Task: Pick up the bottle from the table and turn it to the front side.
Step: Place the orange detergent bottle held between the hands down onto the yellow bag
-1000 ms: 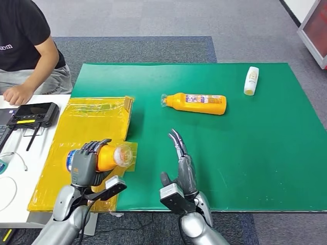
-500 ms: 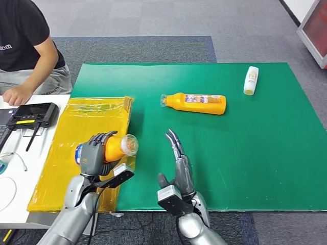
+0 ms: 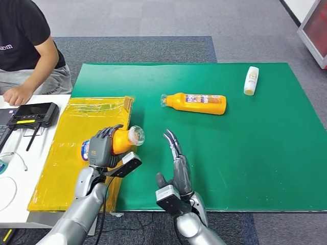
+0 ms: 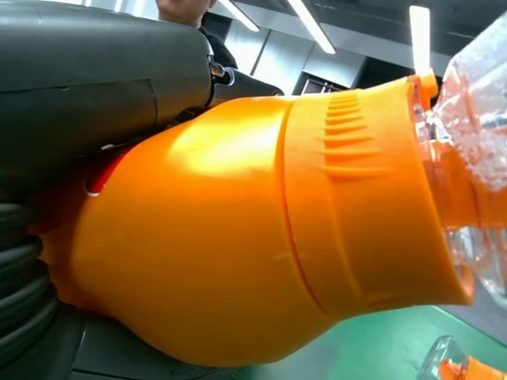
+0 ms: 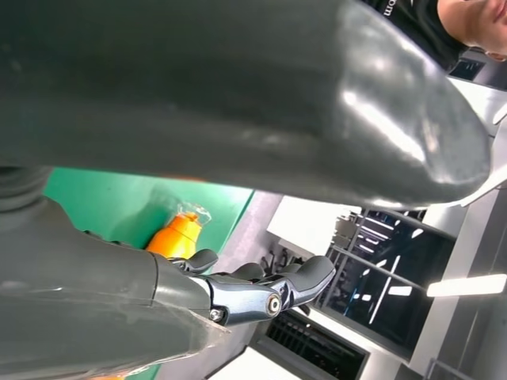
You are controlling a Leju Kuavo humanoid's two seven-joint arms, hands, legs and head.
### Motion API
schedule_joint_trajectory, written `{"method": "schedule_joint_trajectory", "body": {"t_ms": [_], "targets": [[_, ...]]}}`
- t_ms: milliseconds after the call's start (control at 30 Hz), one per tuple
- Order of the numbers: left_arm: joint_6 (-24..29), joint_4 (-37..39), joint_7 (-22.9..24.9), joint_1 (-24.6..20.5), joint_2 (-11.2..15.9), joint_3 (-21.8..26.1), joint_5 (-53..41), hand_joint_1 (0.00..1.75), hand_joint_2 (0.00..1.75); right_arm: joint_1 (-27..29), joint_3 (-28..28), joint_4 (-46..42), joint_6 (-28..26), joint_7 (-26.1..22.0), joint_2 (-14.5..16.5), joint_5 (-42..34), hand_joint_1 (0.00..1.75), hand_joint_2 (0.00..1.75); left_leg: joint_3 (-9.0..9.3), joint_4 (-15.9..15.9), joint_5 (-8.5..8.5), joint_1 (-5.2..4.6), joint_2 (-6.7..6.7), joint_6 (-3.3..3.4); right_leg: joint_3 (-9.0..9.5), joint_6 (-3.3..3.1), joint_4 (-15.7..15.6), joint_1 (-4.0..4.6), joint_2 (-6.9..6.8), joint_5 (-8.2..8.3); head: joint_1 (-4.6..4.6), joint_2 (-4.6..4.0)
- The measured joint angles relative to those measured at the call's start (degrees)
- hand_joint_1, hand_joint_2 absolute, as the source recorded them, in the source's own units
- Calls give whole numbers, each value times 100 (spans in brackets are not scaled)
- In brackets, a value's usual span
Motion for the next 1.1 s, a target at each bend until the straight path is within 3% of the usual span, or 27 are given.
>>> {"method": "schedule_joint_trajectory", "body": {"t_ms": [600,1100], "targets": [[31,1692,178,-910,-106,167,145,175,175,-345,-4,553,138,-128,40,-621,0,0,62,-3,11,1,-2,-6,73,-9,0,-1,-3,12,0,0],[-52,2232,448,-1163,-80,-25,13,175,175,-405,7,750,96,-118,96,-594,0,0,108,-6,1,1,-3,10,118,-17,1,-1,-2,18,0,1]]}}
